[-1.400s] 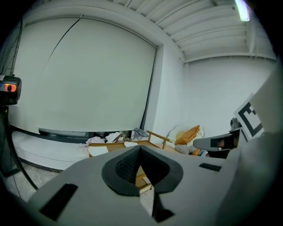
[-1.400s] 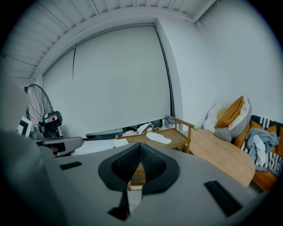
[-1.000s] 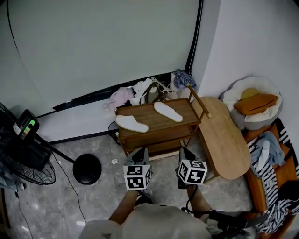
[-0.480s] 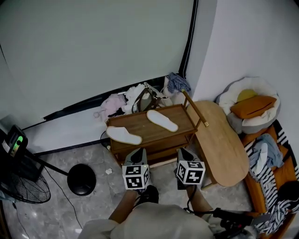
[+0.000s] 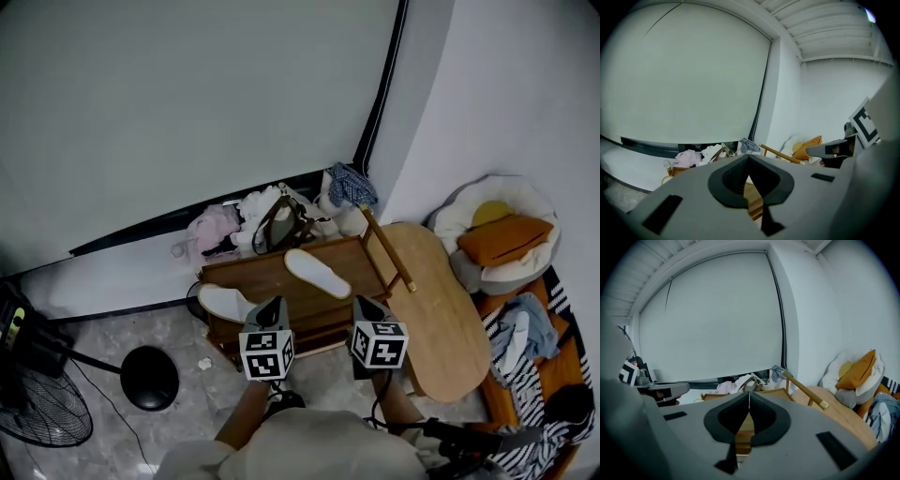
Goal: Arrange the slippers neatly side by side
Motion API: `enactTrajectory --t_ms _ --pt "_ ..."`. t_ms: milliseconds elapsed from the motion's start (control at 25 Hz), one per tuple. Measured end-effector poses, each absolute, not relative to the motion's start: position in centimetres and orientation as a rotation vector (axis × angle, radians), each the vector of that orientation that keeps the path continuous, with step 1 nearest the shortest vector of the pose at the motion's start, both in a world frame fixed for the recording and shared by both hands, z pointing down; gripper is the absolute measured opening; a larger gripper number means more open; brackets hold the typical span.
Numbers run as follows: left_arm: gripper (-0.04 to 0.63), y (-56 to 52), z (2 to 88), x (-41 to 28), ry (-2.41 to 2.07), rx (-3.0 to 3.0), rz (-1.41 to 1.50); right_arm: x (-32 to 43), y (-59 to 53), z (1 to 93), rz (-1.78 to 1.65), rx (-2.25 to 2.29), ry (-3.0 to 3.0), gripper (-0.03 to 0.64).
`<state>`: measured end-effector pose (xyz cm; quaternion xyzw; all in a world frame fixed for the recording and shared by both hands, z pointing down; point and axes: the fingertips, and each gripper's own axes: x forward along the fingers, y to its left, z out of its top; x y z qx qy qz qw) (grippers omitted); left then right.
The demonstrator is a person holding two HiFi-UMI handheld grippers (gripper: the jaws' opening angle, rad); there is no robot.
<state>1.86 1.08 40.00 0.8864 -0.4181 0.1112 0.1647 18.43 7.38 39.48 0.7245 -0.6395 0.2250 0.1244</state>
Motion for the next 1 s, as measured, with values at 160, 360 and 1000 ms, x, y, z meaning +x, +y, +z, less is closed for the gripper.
enactTrajectory --t_ms 160,360,1000 --pt "0.003 -1.6 40.5 2.0 -1.197 2.504 0.342 19.1 4.6 39.8 0.681 2.098 -1.858 0.034" --pt "0.003 -5.1 40.9 2.5 -1.206 2.487 0.345 18.7 0.8 40.6 0.696 2.045 -1.876 0.034" --pt "0.003 -12.7 43.0 4.0 -1.179 2.427 0.332 20.8 -6.0 42.1 0.727 1.993 -1.816 0.034"
